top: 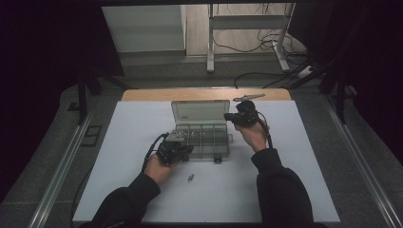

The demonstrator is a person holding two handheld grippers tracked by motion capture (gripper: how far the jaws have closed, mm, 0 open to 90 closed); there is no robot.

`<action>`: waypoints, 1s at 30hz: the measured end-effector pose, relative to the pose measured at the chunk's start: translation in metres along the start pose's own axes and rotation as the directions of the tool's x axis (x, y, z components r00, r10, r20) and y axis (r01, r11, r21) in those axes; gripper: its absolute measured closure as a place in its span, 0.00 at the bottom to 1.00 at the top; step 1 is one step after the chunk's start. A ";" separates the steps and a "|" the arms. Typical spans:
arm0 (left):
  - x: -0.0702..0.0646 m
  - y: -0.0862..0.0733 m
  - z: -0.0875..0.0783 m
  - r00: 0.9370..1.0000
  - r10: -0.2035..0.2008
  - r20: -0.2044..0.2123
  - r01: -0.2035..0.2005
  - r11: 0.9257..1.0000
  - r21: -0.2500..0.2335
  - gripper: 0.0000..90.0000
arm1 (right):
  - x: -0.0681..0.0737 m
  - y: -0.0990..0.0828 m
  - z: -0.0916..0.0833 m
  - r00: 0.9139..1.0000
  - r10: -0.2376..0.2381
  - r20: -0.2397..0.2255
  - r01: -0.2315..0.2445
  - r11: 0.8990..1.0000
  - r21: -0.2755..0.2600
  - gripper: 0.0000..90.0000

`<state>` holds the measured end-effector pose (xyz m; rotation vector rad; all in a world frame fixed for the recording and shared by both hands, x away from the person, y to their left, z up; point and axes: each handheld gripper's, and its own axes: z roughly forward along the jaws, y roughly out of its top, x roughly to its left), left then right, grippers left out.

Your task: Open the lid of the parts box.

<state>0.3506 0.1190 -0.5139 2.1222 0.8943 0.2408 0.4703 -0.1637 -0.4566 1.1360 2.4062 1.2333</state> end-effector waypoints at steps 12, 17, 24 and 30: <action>0.001 -0.001 0.000 1.000 -0.005 0.014 0.005 1.000 -0.012 0.99 | -0.006 0.001 0.010 1.000 0.009 0.021 -0.009 1.000 0.012 0.99; 0.002 -0.002 0.000 1.000 -0.016 0.025 0.016 1.000 -0.016 0.98 | -0.010 0.000 0.013 0.999 0.020 0.034 -0.021 1.000 0.017 0.99; 0.003 -0.001 0.000 0.999 -0.021 0.031 0.021 1.000 -0.014 0.98 | -0.012 0.000 0.017 0.999 0.022 0.043 -0.023 0.999 0.022 0.99; 0.004 -0.001 0.000 0.999 -0.025 0.035 0.026 1.000 -0.015 0.97 | -0.013 0.000 0.022 0.998 0.027 0.053 -0.029 0.999 0.035 0.99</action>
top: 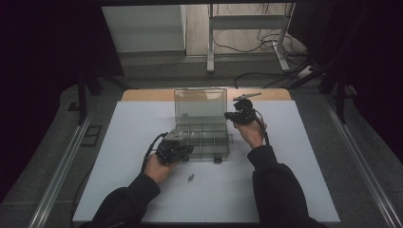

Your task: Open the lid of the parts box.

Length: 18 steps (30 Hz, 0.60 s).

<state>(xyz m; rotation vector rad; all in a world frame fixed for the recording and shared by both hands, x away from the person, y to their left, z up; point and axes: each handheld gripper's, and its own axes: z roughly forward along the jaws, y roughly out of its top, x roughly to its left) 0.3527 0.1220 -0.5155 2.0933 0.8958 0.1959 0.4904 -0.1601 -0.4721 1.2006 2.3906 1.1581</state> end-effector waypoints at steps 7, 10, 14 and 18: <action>0.000 0.000 0.000 1.000 -0.001 -0.003 0.001 1.000 0.001 0.97 | 0.001 -0.001 -0.001 1.000 -0.005 -0.004 0.005 1.000 0.005 0.99; -0.001 0.001 0.000 1.000 -0.005 -0.006 0.005 1.000 0.006 0.96 | 0.004 -0.001 -0.006 1.000 -0.017 -0.010 0.017 1.000 0.007 0.99; -0.001 0.002 0.000 1.000 -0.014 -0.006 0.014 1.000 0.009 0.96 | 0.007 -0.002 -0.012 0.999 -0.034 -0.017 0.034 0.999 0.005 0.99; -0.005 0.005 -0.003 0.999 0.010 -0.034 -0.010 1.000 0.012 0.90 | 0.010 -0.004 -0.021 0.999 -0.041 -0.027 0.041 0.999 -0.001 0.96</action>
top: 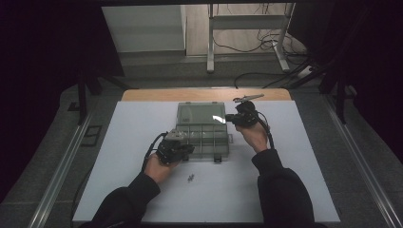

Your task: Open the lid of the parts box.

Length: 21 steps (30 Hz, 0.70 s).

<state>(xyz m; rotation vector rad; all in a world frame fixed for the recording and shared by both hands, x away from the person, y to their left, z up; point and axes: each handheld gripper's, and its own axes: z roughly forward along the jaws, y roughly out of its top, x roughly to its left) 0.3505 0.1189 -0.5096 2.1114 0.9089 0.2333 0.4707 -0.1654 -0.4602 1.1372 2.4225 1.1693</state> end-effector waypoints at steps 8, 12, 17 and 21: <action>0.002 0.002 -0.009 1.000 -0.016 0.005 0.016 1.000 -0.018 0.83 | 0.007 -0.008 -0.016 0.999 -0.016 -0.029 0.016 1.000 -0.006 0.88; 0.001 0.004 -0.014 1.000 -0.007 0.012 0.007 1.000 -0.023 0.79 | 0.012 -0.012 -0.024 0.999 -0.033 -0.032 0.033 0.999 -0.007 0.84; -0.001 0.005 -0.020 1.000 -0.009 0.015 0.010 1.000 -0.026 0.72 | 0.017 -0.016 -0.032 0.998 -0.046 -0.036 0.046 0.999 -0.010 0.78; -0.002 0.005 -0.025 1.000 -0.008 0.016 0.009 1.000 -0.030 0.67 | 0.021 -0.019 -0.038 0.998 -0.051 -0.041 0.051 0.999 -0.006 0.74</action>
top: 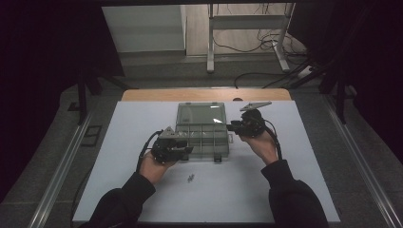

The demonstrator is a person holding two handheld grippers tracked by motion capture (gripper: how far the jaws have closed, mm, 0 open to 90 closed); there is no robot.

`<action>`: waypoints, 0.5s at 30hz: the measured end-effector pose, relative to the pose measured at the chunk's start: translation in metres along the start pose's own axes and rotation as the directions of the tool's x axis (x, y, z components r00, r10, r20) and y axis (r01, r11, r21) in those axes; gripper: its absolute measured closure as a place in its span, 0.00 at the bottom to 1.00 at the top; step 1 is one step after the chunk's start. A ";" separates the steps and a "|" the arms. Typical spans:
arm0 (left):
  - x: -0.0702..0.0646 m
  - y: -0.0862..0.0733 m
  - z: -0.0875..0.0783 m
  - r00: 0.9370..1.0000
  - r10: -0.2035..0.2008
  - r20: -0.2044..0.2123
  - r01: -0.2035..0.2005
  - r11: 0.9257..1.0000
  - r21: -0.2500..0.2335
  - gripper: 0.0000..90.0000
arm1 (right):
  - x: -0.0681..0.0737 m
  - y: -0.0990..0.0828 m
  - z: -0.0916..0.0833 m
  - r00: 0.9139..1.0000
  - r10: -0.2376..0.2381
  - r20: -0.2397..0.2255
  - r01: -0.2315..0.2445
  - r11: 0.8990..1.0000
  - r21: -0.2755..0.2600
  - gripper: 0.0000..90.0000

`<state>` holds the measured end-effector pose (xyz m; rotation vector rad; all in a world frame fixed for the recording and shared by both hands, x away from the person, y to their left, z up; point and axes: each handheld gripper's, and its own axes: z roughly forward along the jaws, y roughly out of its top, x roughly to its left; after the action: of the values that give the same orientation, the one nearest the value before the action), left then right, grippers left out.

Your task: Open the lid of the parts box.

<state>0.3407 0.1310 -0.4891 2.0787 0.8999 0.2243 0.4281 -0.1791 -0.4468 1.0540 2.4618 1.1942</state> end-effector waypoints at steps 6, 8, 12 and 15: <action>0.001 -0.002 -0.009 1.000 0.003 -0.009 -0.003 1.000 0.002 0.60 | 0.007 -0.004 -0.006 1.000 -0.019 -0.002 0.019 1.000 0.012 0.70; 0.001 -0.003 -0.012 1.000 -0.001 -0.008 0.001 1.000 0.001 0.58 | 0.010 -0.005 -0.008 1.000 -0.026 -0.002 0.026 1.000 0.015 0.69; -0.001 -0.004 -0.019 1.000 0.014 -0.015 -0.014 1.000 -0.001 0.54 | 0.015 -0.007 -0.014 0.999 -0.038 0.000 0.038 0.999 0.011 0.67; -0.002 -0.005 -0.023 1.000 0.019 -0.020 -0.020 1.000 -0.002 0.51 | 0.019 -0.009 -0.017 0.999 -0.046 0.000 0.046 0.999 0.013 0.65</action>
<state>0.3265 0.1455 -0.4781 2.0869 0.8913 0.2571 0.4021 -0.1803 -0.4405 0.9954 2.4832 1.1654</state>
